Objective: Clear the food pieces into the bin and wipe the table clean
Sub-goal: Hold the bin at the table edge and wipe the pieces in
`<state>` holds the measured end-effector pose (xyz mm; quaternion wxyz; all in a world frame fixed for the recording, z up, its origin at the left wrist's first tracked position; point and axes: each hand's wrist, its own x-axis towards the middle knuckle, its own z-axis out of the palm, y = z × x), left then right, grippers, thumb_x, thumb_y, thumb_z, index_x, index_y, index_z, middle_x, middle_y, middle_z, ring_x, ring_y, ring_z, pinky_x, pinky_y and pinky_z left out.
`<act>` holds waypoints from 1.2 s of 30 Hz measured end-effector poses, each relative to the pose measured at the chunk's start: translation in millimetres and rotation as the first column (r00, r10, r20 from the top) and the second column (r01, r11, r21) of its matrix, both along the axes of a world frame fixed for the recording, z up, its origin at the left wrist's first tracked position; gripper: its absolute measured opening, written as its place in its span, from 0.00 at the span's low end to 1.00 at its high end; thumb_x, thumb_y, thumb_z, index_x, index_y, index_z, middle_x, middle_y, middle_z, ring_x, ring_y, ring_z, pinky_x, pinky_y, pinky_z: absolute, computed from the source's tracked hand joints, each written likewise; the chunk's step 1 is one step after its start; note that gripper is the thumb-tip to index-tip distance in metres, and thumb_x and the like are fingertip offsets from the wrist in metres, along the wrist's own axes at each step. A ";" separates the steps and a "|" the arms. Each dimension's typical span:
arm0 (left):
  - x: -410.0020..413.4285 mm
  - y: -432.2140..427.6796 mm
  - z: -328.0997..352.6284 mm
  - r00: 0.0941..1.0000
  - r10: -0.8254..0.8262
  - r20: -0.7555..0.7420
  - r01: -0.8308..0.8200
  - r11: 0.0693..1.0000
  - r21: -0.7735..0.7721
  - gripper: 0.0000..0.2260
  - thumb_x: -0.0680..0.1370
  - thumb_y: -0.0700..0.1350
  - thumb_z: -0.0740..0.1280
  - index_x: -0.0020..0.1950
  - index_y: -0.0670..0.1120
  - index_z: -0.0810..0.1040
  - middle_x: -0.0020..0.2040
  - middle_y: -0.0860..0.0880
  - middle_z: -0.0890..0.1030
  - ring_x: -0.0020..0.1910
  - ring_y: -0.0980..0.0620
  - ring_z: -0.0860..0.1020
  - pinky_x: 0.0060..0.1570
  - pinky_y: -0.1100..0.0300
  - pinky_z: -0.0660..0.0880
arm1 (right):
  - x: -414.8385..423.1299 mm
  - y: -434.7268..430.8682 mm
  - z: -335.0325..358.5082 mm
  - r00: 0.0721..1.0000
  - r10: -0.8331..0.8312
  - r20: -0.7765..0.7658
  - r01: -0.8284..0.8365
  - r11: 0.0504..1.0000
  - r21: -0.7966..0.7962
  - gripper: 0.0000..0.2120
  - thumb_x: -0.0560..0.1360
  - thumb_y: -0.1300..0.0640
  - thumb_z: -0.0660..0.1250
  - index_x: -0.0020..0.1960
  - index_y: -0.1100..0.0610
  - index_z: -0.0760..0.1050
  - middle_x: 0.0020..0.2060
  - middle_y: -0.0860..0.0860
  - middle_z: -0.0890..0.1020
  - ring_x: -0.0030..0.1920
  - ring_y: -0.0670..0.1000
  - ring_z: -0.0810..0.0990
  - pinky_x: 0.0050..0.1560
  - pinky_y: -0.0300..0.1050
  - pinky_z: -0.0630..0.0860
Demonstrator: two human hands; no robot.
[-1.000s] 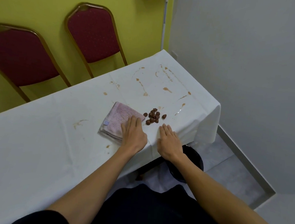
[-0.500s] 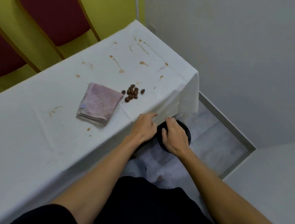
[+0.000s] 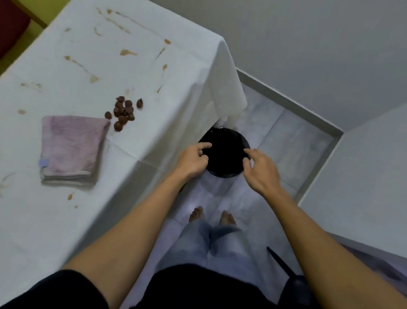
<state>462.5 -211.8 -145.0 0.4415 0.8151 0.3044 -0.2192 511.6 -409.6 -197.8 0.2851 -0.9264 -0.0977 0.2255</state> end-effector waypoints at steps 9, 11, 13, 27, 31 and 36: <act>15.0 -3.5 -211.2 0.991 0.068 -0.113 -0.056 0.993 0.108 0.21 0.80 0.40 0.61 0.73 0.51 0.73 0.69 0.46 0.76 0.68 0.44 0.74 0.70 0.50 0.70 | 17.6 1.1 -197.9 0.953 -0.260 -0.155 0.265 0.964 0.007 0.24 0.83 0.47 0.56 0.78 0.47 0.61 0.77 0.58 0.60 0.74 0.61 0.65 0.68 0.58 0.68; 16.8 -4.4 -261.6 0.988 0.071 -0.137 -0.059 0.994 0.086 0.22 0.81 0.41 0.60 0.76 0.51 0.69 0.71 0.44 0.75 0.69 0.42 0.73 0.70 0.46 0.70 | 17.3 -2.2 -248.9 0.943 -0.273 -0.189 0.274 0.962 -0.020 0.25 0.83 0.46 0.55 0.79 0.44 0.57 0.78 0.61 0.58 0.74 0.64 0.64 0.68 0.60 0.68; 25.2 -6.1 -307.1 0.986 0.071 -0.151 -0.063 0.996 0.060 0.24 0.82 0.42 0.60 0.78 0.52 0.65 0.72 0.43 0.73 0.70 0.41 0.72 0.70 0.48 0.69 | 22.6 -6.0 -294.7 0.937 -0.284 -0.203 0.283 0.958 -0.038 0.26 0.83 0.45 0.54 0.80 0.42 0.53 0.77 0.62 0.57 0.72 0.67 0.65 0.68 0.62 0.68; 62.1 -7.5 -450.3 0.891 0.389 -0.234 -0.427 0.893 -0.140 0.39 0.80 0.40 0.66 0.79 0.66 0.48 0.77 0.47 0.64 0.69 0.39 0.72 0.55 0.51 0.78 | 55.7 8.5 -418.4 0.897 -0.287 -0.337 0.280 0.957 -0.070 0.47 0.74 0.66 0.63 0.80 0.43 0.38 0.49 0.60 0.78 0.46 0.63 0.79 0.49 0.54 0.79; 38.6 -13.1 -402.5 0.908 0.357 -0.218 -0.392 0.909 -0.141 0.40 0.77 0.45 0.70 0.80 0.65 0.50 0.76 0.49 0.68 0.69 0.42 0.73 0.64 0.55 0.74 | 30.0 -2.1 -358.9 0.833 -0.412 -0.369 0.423 0.904 -0.054 0.48 0.72 0.67 0.63 0.81 0.43 0.41 0.45 0.56 0.77 0.41 0.58 0.77 0.42 0.47 0.76; 3.1 -31.7 -288.5 0.919 0.325 -0.223 -0.353 0.931 -0.098 0.35 0.80 0.36 0.64 0.81 0.57 0.55 0.76 0.47 0.69 0.73 0.44 0.69 0.68 0.65 0.62 | -17.7 -23.1 -243.6 0.794 -0.486 -0.366 0.488 0.868 -0.095 0.48 0.72 0.64 0.64 0.80 0.39 0.40 0.48 0.58 0.80 0.42 0.61 0.80 0.44 0.52 0.79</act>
